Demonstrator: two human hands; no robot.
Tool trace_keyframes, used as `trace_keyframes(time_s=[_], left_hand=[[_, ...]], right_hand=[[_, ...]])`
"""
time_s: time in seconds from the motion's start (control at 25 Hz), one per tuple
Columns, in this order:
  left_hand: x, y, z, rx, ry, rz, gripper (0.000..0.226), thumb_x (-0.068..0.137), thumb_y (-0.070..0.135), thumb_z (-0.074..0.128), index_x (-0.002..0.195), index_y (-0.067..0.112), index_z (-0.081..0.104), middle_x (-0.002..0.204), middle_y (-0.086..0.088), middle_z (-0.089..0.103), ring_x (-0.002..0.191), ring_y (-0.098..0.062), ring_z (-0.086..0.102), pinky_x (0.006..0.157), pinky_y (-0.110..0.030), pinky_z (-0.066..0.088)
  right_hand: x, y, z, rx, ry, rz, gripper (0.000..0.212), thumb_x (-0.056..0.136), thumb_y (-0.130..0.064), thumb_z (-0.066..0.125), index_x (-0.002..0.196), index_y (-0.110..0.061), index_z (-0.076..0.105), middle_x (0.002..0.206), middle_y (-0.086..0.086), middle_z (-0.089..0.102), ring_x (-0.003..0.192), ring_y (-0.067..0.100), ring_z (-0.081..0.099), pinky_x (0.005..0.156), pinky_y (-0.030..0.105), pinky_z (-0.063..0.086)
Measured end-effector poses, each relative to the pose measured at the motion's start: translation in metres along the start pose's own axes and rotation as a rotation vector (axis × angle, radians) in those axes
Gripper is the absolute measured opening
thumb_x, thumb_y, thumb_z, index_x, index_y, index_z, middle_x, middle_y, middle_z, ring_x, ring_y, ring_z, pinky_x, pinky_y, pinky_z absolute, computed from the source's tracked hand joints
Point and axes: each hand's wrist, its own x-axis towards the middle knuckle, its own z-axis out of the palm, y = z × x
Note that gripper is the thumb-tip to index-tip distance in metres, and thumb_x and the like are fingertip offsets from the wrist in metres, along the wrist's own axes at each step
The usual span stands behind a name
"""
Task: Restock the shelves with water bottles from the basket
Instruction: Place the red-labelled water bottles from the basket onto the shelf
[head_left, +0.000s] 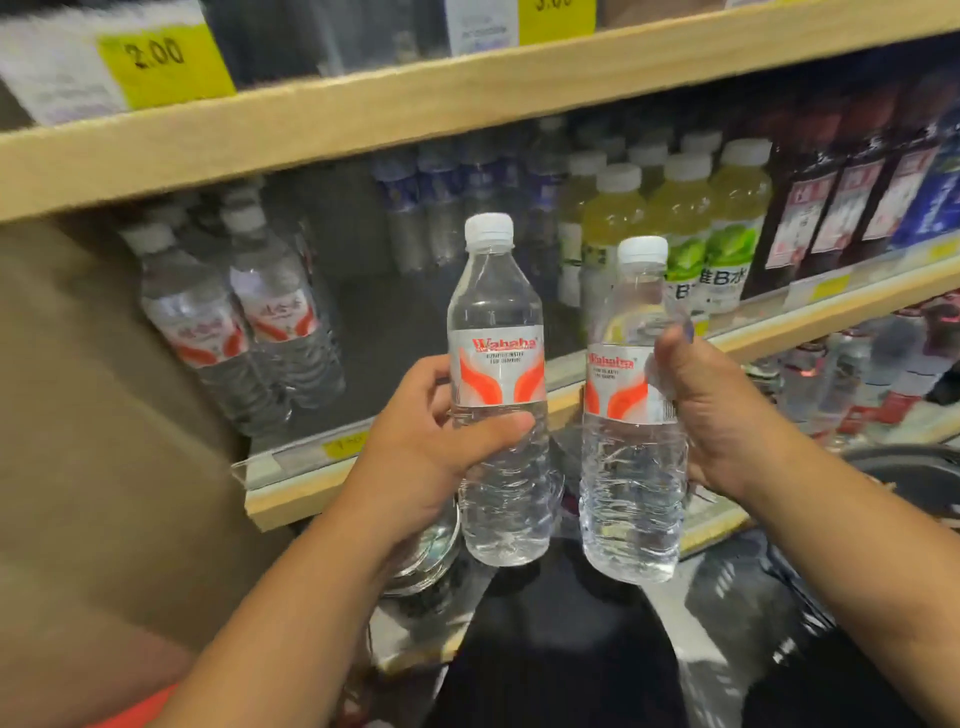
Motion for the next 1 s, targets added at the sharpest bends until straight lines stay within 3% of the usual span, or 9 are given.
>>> trace_keyframes(time_s=[0.12,0.2,0.32,0.44,0.56,0.68,0.8,1.0], left_hand=[[-0.013,0.001,-0.043,0.007,0.113,0.018,0.071,0.053,0.024,0.089,0.115,0.016,0.056,0.1,0.003,0.074,0.092,-0.014,0.071,0.081,-0.034,0.054],[-0.018,0.001,-0.065,-0.009,0.194,0.035,0.065,0.059,0.013,0.088,0.115,0.014,0.056,0.095,0.005,0.075,0.088,-0.011,0.071,0.075,-0.029,0.055],[-0.021,0.0,-0.088,-0.027,0.293,0.062,0.054,0.068,-0.001,0.078,0.116,0.009,0.054,0.089,0.005,0.075,0.082,-0.008,0.071,0.067,-0.019,0.054],[-0.019,0.0,-0.106,0.003,0.389,0.097,0.057,0.07,-0.002,0.078,0.12,0.008,0.052,0.096,0.001,0.073,0.083,-0.006,0.07,0.067,-0.017,0.054],[-0.015,0.0,-0.118,0.027,0.513,0.162,0.06,0.07,0.001,0.078,0.122,0.01,0.049,0.103,-0.001,0.071,0.086,-0.004,0.069,0.071,-0.019,0.054],[-0.012,-0.001,-0.12,0.049,0.639,0.202,0.061,0.072,0.004,0.079,0.124,0.011,0.047,0.106,0.002,0.069,0.089,-0.001,0.068,0.073,-0.014,0.052],[-0.007,-0.006,-0.12,0.087,0.726,0.222,0.066,0.072,0.005,0.08,0.127,0.011,0.045,0.11,0.001,0.068,0.091,0.0,0.067,0.081,-0.018,0.053],[0.004,-0.002,-0.117,0.154,0.874,0.251,0.068,0.072,0.012,0.081,0.127,0.017,0.042,0.112,0.003,0.065,0.098,-0.008,0.066,0.087,-0.025,0.053]], right_hand=[[0.014,0.01,0.034,0.012,-0.064,0.009,0.099,0.018,-0.051,0.095,0.108,-0.022,0.063,0.099,0.013,0.073,0.093,0.033,0.069,0.085,0.056,0.053],[0.019,0.012,0.058,0.018,-0.112,0.021,0.081,0.033,-0.033,0.095,0.106,-0.02,0.062,0.087,0.007,0.074,0.079,0.025,0.071,0.075,0.046,0.059],[0.025,0.014,0.093,-0.004,-0.17,0.01,0.049,0.059,-0.013,0.081,0.104,-0.02,0.062,0.084,0.004,0.073,0.074,0.021,0.07,0.069,0.037,0.059],[0.033,0.017,0.121,-0.037,-0.175,-0.033,0.042,0.059,-0.018,0.078,0.099,-0.02,0.063,0.082,0.003,0.072,0.073,0.017,0.069,0.071,0.034,0.058],[0.042,0.021,0.138,-0.051,-0.17,-0.05,0.037,0.061,-0.022,0.077,0.095,-0.021,0.064,0.084,0.004,0.071,0.078,0.021,0.069,0.08,0.041,0.057],[0.049,0.026,0.147,-0.054,-0.16,-0.043,0.044,0.061,-0.026,0.072,0.103,-0.018,0.063,0.095,0.013,0.071,0.088,0.03,0.069,0.086,0.048,0.056],[0.054,0.029,0.151,-0.056,-0.148,-0.043,0.05,0.061,-0.028,0.072,0.109,-0.017,0.061,0.104,0.016,0.069,0.097,0.035,0.068,0.087,0.049,0.056],[0.064,0.034,0.15,-0.057,-0.162,-0.047,0.031,0.066,-0.027,0.073,0.095,-0.023,0.066,0.093,0.01,0.07,0.091,0.031,0.069,0.088,0.051,0.054]])
